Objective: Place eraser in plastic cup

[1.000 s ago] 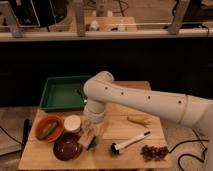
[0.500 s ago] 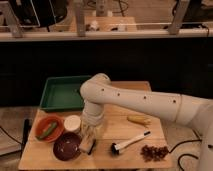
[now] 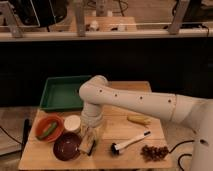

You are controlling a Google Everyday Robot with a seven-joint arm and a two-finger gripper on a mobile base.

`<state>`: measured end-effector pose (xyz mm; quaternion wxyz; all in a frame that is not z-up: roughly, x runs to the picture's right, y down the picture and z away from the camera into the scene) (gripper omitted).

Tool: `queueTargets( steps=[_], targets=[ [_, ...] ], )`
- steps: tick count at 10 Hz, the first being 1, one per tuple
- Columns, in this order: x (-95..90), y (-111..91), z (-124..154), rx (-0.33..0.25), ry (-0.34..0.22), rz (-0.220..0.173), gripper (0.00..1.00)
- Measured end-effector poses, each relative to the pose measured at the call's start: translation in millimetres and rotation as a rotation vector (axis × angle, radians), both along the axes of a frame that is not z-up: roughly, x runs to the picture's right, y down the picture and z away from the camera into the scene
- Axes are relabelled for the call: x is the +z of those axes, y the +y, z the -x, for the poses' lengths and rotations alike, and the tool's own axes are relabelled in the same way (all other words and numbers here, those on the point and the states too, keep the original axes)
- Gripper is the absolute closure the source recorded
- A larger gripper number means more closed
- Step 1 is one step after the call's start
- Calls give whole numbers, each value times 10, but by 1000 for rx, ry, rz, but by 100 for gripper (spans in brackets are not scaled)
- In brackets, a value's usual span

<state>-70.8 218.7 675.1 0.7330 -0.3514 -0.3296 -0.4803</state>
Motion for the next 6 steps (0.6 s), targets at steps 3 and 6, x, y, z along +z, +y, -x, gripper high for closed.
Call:
queueTargets(
  steps=[3, 6],
  targets=[
    [106, -27, -7, 8, 14, 0, 95],
    [185, -17, -84, 19, 34, 23, 65]
  ],
)
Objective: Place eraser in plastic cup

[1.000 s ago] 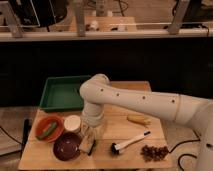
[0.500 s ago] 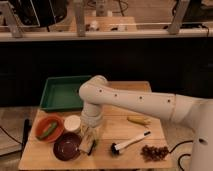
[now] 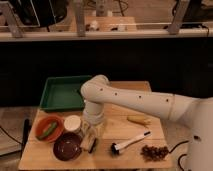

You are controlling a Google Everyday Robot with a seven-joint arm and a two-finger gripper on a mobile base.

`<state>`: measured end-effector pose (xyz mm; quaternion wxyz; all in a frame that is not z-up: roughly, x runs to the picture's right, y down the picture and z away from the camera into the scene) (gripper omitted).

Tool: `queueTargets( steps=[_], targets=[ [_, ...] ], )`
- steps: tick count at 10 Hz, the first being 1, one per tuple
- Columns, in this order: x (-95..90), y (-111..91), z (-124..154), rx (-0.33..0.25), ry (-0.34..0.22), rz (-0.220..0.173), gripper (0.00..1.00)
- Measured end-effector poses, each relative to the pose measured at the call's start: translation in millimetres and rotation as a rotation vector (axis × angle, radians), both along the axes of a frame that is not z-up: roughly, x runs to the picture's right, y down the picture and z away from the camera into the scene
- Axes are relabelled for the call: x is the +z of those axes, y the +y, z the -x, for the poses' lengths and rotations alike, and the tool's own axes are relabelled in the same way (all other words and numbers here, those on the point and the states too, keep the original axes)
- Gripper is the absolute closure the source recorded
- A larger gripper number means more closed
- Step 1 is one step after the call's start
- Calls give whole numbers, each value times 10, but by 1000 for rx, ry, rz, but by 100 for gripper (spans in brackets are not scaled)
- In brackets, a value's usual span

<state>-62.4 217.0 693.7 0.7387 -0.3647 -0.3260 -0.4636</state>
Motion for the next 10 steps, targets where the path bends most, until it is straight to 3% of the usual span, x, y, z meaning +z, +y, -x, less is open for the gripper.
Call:
queueTargets(
  steps=[3, 5, 10],
  targets=[
    [22, 30, -48, 0, 11, 21, 35],
    [13, 33, -54, -4, 13, 27, 20],
    [-7, 20, -78, 0, 16, 19, 20]
  ],
)
